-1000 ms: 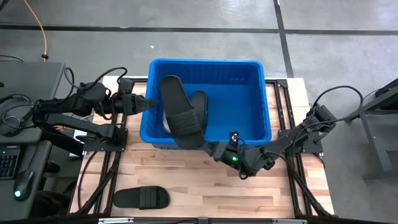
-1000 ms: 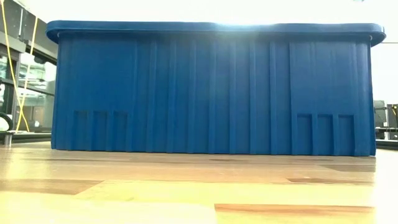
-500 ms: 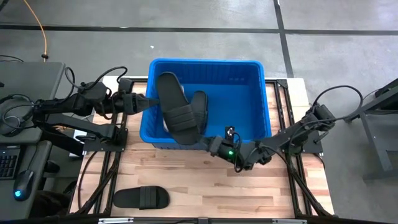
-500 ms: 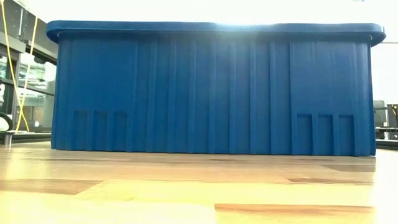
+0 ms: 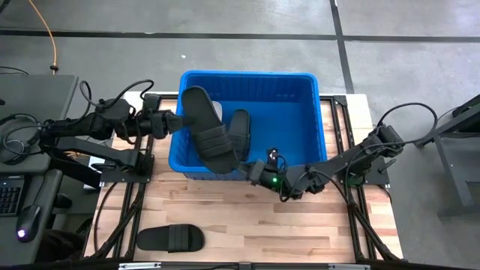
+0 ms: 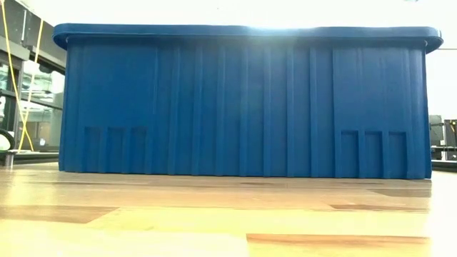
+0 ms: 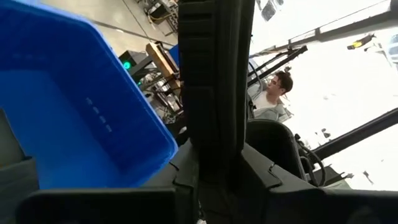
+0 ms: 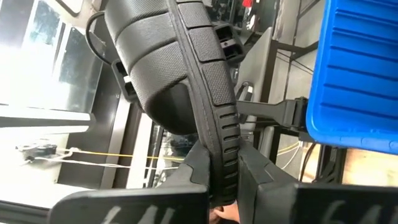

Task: Pick and place slides into bin
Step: Put the black slide into the blue bin

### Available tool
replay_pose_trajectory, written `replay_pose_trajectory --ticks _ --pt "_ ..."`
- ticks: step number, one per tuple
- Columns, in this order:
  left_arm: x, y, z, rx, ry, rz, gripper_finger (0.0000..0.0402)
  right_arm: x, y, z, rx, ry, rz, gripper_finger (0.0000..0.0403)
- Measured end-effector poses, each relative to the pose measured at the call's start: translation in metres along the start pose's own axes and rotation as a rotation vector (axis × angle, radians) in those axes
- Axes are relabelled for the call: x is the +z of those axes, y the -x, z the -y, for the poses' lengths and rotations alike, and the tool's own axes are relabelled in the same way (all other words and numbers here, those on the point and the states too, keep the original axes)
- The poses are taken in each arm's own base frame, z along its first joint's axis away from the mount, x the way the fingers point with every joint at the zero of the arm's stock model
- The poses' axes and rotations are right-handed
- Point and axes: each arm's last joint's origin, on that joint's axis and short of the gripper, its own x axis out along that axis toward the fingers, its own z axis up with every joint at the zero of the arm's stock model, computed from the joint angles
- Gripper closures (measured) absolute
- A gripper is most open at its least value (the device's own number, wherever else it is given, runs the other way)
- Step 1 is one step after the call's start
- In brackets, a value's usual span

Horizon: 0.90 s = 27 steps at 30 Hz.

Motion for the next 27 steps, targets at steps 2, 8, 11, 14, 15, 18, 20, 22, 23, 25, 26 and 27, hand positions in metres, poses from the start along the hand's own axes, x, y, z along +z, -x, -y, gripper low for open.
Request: replay_pose_trajectory --ticks 2,8,11,14,15,18,20,22,23,25,26,27 --pt "0.0 0.0 0.0 -0.002 -0.025 0.001 0.0351 0.0 0.0 0.0 -0.002 0.009 -0.003 0.0388" --pt "-0.002 0.008 -0.005 0.047 -0.061 -0.036 0.0351 -0.006 0.006 0.001 -0.01 0.077 -0.064 0.0306" --pt "-0.004 0.014 -0.01 0.08 -0.086 -0.083 0.0351 -0.008 0.021 -0.006 -0.044 0.176 -0.037 0.0274" --pt "-0.006 0.015 -0.011 0.073 -0.093 -0.122 0.0351 -0.001 0.043 -0.017 -0.109 0.264 0.047 0.0256" --pt "-0.006 0.016 -0.013 0.08 -0.094 -0.147 0.0351 0.002 0.05 -0.02 -0.135 0.29 0.081 0.0252" --pt "-0.003 0.012 -0.018 0.077 -0.077 -0.177 0.0351 0.013 0.068 -0.029 -0.176 0.33 0.128 0.024" --pt "-0.001 0.002 -0.023 0.044 -0.069 -0.169 0.0351 0.022 0.08 -0.037 -0.182 0.335 0.153 0.0235" --pt "0.002 -0.005 -0.03 0.036 -0.05 -0.156 0.0351 0.028 0.087 -0.043 -0.185 0.34 0.172 0.0231" --pt "0.004 -0.01 -0.034 0.043 -0.047 -0.153 0.0351 0.031 0.09 -0.045 -0.189 0.36 0.176 0.023" --pt "0.008 -0.018 -0.042 0.065 -0.03 -0.165 0.0352 0.036 0.097 -0.05 -0.191 0.399 0.182 0.023" --pt "0.009 -0.023 -0.049 0.085 -0.03 -0.19 0.0352 0.041 0.1 -0.053 -0.191 0.41 0.187 0.0231" --pt "0.01 -0.028 -0.056 0.097 -0.032 -0.22 0.0352 0.046 0.103 -0.056 -0.194 0.427 0.195 0.0232"
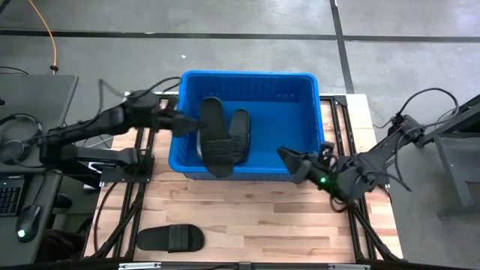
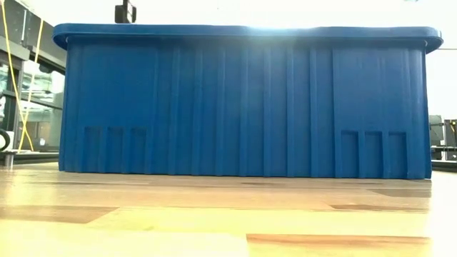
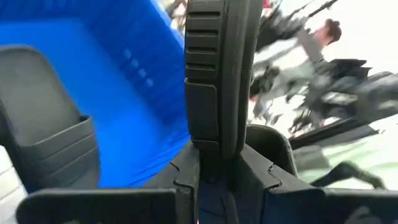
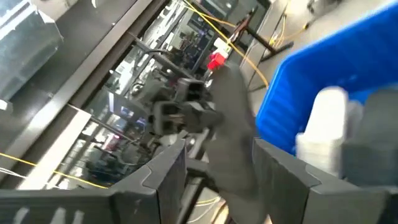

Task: Pick and place slides into bin
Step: Put the black slide into the blue bin

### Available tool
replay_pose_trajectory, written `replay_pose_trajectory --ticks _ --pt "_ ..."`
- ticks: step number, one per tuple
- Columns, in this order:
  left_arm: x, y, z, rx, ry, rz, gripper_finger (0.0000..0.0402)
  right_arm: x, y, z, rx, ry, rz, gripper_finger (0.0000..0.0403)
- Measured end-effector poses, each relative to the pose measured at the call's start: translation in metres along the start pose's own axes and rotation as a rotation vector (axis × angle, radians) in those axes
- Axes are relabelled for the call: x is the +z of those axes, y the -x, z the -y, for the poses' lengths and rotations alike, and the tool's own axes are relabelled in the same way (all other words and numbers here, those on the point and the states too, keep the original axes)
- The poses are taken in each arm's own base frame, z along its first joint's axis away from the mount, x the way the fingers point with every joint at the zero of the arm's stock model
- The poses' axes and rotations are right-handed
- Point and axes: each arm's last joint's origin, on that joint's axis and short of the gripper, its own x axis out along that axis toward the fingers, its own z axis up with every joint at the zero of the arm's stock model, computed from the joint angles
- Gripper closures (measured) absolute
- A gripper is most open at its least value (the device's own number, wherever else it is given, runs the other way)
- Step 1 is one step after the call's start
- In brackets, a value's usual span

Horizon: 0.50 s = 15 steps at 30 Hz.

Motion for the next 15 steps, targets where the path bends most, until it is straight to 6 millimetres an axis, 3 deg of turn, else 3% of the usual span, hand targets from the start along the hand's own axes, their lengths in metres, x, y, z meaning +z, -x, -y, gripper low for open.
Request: replay_pose_trajectory --ticks 7,12,15 --pt "0.018 -0.038 -0.033 0.067 0.023 -0.087 0.0352 0.034 0.01 0.004 0.003 0.096 -0.007 0.0233" --pt "0.034 -0.064 -0.056 0.056 0.048 -0.082 0.0352 0.049 0.015 0.01 0.003 0.115 -0.029 0.0229" --pt "0.041 -0.075 -0.082 0.143 0.102 -0.089 0.0352 0.051 0.016 0.011 0.014 0.118 -0.053 0.023"
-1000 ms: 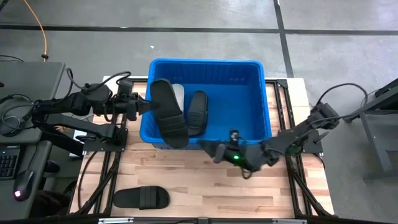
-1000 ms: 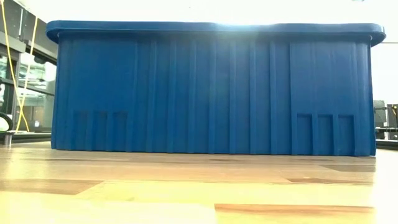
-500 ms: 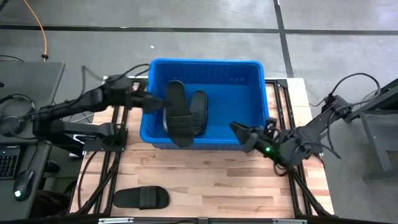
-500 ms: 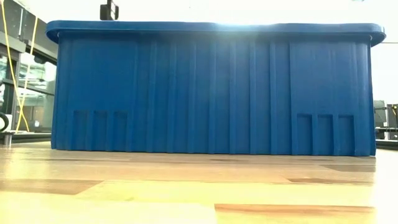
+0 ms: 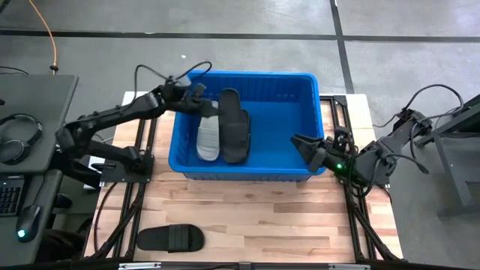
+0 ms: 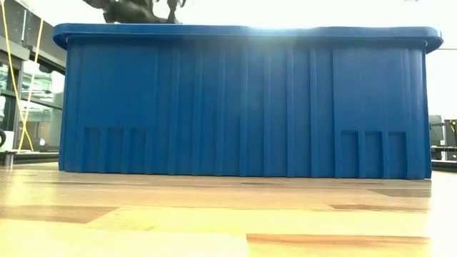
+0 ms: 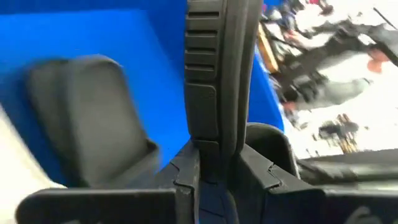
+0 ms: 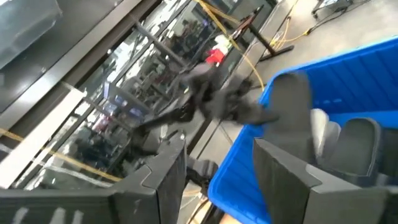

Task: Pick and place slides into bin
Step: Put the black slide into the blue bin

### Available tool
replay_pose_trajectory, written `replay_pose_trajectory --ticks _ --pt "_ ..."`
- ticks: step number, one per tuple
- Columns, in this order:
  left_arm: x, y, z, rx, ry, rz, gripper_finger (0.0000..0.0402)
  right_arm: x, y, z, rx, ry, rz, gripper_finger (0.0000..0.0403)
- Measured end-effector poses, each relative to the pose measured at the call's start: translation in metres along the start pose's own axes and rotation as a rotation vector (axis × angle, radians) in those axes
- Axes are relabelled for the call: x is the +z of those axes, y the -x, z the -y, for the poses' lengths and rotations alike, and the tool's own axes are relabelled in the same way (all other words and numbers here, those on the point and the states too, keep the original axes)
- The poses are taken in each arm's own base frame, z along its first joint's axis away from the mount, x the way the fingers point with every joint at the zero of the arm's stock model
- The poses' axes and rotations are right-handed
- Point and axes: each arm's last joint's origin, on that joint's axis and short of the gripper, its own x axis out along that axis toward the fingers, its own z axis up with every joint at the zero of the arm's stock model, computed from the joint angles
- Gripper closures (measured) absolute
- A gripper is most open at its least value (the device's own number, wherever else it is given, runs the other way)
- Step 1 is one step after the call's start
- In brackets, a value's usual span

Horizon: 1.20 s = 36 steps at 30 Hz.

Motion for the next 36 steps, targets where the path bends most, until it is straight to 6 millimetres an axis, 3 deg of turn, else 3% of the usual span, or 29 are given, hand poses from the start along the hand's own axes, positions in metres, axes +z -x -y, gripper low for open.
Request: replay_pose_trajectory --ticks 5,13,17,25,30,36 --pt "0.017 -0.007 -0.022 0.001 0.049 0.012 0.0352 -0.003 0.0 0.0 0.014 -0.015 -0.034 0.0228" --pt "0.032 -0.014 -0.02 -0.1 0.087 0.087 0.0353 -0.008 0.0 0.009 -0.021 0.023 -0.065 0.023" --pt "0.029 -0.034 -0.018 -0.087 0.155 0.033 0.0353 -0.009 0.0 0.013 -0.042 0.011 -0.069 0.0229" --pt "0.05 -0.079 0.021 -0.125 0.088 -0.027 0.0353 -0.009 0.0 0.014 -0.05 0.015 -0.059 0.0229" --pt "0.061 -0.125 0.008 -0.037 0.153 -0.176 0.0353 -0.005 0.002 0.015 -0.057 0.011 -0.037 0.0231" --pt "0.077 -0.157 0.02 -0.061 0.151 -0.215 0.0353 0.007 0.009 0.018 -0.046 0.007 -0.045 0.0229"
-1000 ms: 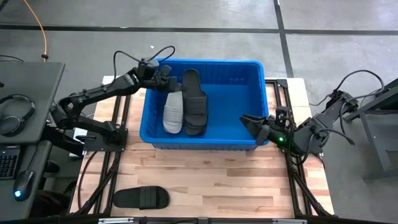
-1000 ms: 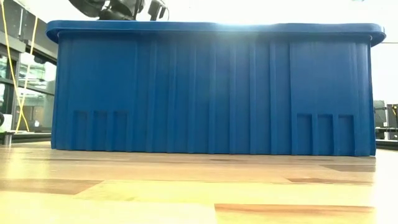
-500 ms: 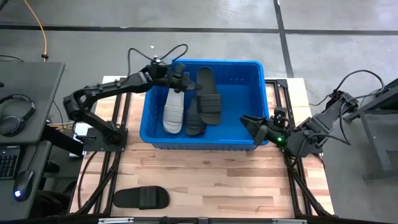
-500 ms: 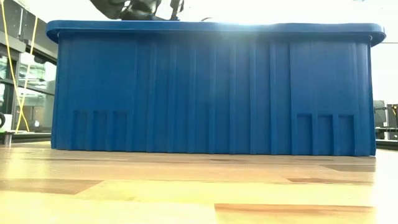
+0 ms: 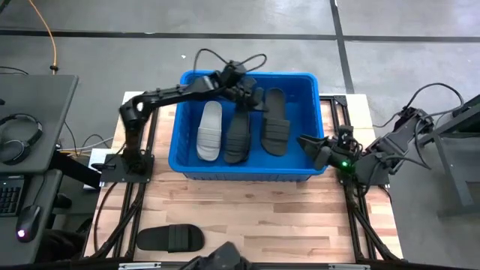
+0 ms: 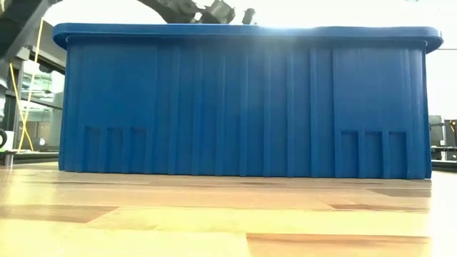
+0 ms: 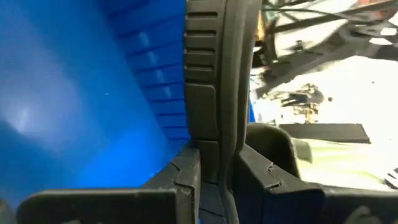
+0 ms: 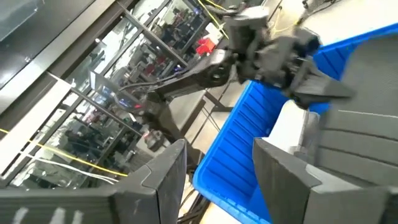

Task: Pick and place slides into bin
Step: Put the black slide into the blue bin

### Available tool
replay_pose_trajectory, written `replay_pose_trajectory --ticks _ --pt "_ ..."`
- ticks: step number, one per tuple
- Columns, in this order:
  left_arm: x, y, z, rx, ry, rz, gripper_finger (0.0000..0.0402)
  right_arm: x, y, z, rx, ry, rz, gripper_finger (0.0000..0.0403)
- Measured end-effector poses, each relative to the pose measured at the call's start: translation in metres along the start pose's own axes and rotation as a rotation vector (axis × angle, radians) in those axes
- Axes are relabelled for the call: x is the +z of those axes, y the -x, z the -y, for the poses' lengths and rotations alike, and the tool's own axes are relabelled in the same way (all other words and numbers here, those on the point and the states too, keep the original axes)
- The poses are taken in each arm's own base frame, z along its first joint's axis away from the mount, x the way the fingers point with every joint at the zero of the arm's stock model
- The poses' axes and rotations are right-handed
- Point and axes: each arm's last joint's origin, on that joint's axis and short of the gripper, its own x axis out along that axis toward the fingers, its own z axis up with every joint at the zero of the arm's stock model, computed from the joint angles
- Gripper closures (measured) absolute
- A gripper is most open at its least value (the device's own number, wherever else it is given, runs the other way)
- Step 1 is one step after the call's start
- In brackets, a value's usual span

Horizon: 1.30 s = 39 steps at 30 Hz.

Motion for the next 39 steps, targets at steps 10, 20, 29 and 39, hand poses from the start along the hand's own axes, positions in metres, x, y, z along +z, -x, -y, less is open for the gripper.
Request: replay_pose_trajectory --ticks 10,20,29,39 --pt "0.004 -0.037 -0.024 0.174 0.039 -0.117 0.0354 0.006 0.002 0.002 0.002 0.024 0.005 0.0241" --pt "0.009 -0.069 -0.06 0.213 0.124 -0.091 0.0355 0.006 0.002 0.002 -0.006 0.042 0.015 0.0243" --pt "0.008 -0.085 -0.079 0.227 0.197 -0.102 0.0355 0.005 0.002 0.003 -0.002 0.051 -0.002 0.0245" --pt "0.009 -0.084 -0.073 0.189 0.192 -0.109 0.0261 0.005 0.0 0.005 -0.015 0.071 0.002 0.0245"
